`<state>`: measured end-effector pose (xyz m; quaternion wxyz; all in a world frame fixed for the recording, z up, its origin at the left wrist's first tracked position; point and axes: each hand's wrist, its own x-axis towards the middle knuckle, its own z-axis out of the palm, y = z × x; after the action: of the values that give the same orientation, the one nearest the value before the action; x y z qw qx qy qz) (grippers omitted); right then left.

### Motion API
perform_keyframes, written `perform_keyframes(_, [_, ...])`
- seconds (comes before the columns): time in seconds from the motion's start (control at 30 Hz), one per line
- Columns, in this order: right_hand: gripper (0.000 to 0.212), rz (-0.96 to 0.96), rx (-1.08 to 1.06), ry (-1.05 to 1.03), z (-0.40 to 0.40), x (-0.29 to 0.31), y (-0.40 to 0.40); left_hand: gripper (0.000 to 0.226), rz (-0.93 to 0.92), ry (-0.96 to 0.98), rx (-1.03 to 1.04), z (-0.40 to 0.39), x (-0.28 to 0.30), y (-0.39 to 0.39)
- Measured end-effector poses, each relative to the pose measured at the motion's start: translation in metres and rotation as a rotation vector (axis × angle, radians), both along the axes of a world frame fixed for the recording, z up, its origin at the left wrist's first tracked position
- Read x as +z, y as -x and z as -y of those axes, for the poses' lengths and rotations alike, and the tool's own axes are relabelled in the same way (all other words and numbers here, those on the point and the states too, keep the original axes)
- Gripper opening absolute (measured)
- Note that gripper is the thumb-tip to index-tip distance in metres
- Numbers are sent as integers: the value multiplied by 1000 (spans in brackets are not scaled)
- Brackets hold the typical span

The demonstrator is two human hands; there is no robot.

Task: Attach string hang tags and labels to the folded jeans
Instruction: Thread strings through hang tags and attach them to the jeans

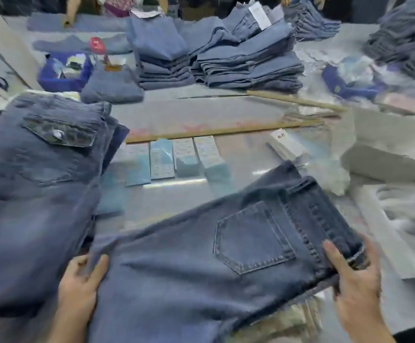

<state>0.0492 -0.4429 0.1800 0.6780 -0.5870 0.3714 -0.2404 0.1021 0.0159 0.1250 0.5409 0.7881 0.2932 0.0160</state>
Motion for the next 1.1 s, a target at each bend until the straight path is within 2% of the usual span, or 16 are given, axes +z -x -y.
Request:
perform_keyframes(0.07, [55,-406,69,15,-2,-43,39,22,-196,43,-26,25,-46,21])
perform_keyframes(0.13, [57,-557,162,-11,-1,-72,59,32,-270,115,-60,33,-67,30])
perform_keyframes(0.23, [41,-574,185,38,10,-78,50,48,-270,18,-115,27,-68,21])
perform_keyframes(0.27, [35,-586,193,90,15,-77,45,49,-255,-30,-129,29,-62,20])
perform_keyframes(0.33, [24,-593,177,213,25,-75,38,36,-172,-103,-128,30,-55,18])
perform_keyframes(0.43, [16,-543,161,366,26,-73,44,44,-37,-194,-97,23,-55,7])
perform_keyframes(0.53, [13,-604,137,435,15,-86,62,35,-178,-326,-230,26,-59,-10])
perform_keyframes(0.6, [7,-713,210,460,9,-92,67,57,-244,-487,-352,32,-62,-23])
perform_keyframes(0.63, [9,-745,244,475,10,-93,66,65,-207,-565,-370,37,-63,-30])
perform_keyframes(0.7, [13,-747,284,538,14,-91,62,60,-23,-673,-420,56,-57,-37])
perform_keyframes(0.77, [16,-698,321,579,15,-87,56,39,200,-610,-496,90,-50,-36])
perform_keyframes(0.83, [16,-685,367,617,11,-89,46,25,280,-438,-608,136,-40,-41])
perform_keyframes(0.9, [16,-713,410,671,2,-96,36,27,314,-363,-754,185,-41,-47])
perform_keyframes(1.0, [14,-767,392,760,-7,-108,25,41,416,-455,-989,247,-51,-58])
perform_keyframes(1.1, [17,-750,353,741,-6,-115,25,45,342,-530,-1102,285,-70,-57])
